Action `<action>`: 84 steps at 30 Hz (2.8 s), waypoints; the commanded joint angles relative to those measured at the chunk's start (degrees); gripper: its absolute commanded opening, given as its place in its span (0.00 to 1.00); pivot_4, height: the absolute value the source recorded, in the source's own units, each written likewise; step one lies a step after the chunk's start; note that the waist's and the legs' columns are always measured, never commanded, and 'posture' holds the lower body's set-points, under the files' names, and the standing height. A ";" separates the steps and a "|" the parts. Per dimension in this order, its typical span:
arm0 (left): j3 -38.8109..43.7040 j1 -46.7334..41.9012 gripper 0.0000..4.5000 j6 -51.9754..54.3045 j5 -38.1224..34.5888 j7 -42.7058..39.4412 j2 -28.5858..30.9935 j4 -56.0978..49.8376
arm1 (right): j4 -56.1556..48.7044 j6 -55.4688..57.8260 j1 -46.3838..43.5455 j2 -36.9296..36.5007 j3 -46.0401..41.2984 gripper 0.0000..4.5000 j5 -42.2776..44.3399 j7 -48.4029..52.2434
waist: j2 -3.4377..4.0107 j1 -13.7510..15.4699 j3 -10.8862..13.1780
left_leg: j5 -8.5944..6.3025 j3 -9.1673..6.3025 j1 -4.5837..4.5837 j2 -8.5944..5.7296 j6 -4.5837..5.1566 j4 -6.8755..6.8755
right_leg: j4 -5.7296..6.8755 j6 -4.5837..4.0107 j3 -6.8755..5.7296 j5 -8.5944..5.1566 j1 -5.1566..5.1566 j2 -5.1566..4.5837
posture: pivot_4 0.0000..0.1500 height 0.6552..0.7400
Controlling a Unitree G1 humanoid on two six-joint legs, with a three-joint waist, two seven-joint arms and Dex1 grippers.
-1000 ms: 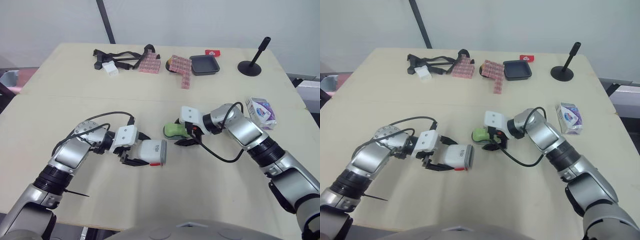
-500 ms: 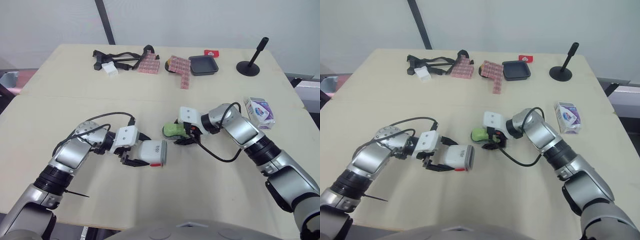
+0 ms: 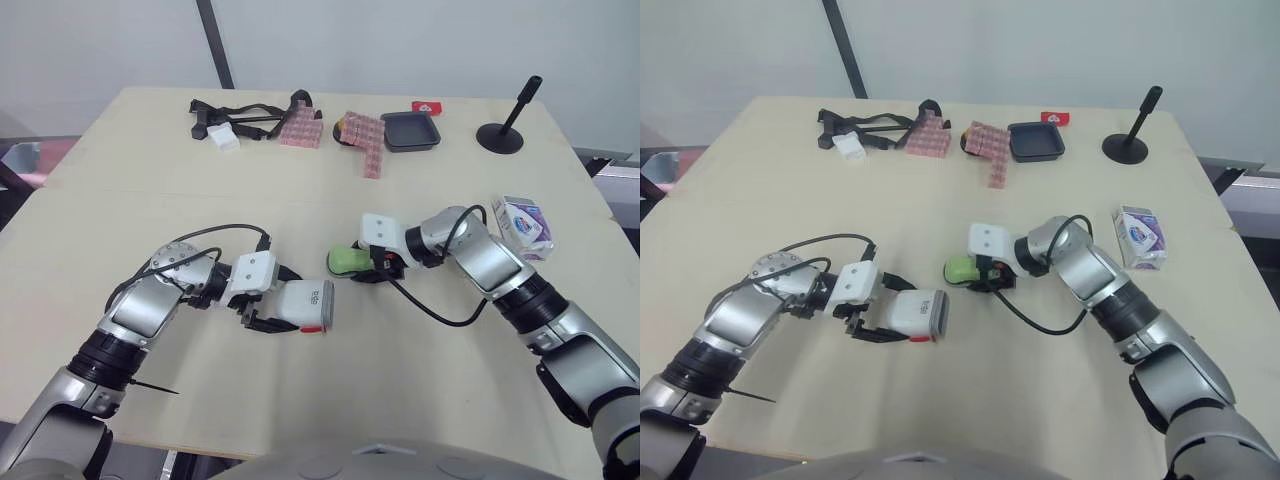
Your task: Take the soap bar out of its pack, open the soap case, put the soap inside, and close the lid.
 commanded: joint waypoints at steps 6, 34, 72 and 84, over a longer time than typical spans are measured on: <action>0.32 -0.99 0.77 -0.78 -0.04 0.43 -0.09 0.86 | -9.96 1.70 2.66 -8.25 -4.66 0.56 0.62 2.58 | 0.02 0.43 0.02 | -0.01 0.00 -0.02 -0.01 -0.01 -0.03 | -0.06 0.00 -0.03 0.00 -0.08 0.04 | 1.00 1.00; -0.34 -4.07 0.77 -1.58 1.51 4.83 -5.19 2.33 | -26.52 16.61 4.48 -12.16 -2.19 0.56 5.86 3.61 | 0.02 0.41 0.03 | -0.01 0.06 -0.02 0.01 -0.04 -0.13 | -0.09 0.00 0.07 0.00 -0.06 0.10 | 1.00 1.00; -0.90 -5.71 0.77 -0.63 1.90 7.11 -8.55 2.97 | -26.02 25.91 -5.95 -8.19 6.18 0.79 3.92 0.70 | 0.02 0.70 0.03 | 0.00 0.06 -0.03 -0.03 -0.08 -0.12 | 0.03 0.01 0.08 0.01 -0.05 0.14 | 1.00 1.00; -1.96 -5.75 0.77 -1.23 2.32 6.47 -8.50 3.32 | -27.01 26.32 -4.63 -10.19 4.08 1.00 5.03 0.77 | 0.02 0.82 0.03 | 0.00 0.06 -0.03 -0.03 -0.08 -0.12 | 0.03 0.01 0.08 0.01 -0.05 0.14 | 1.00 1.00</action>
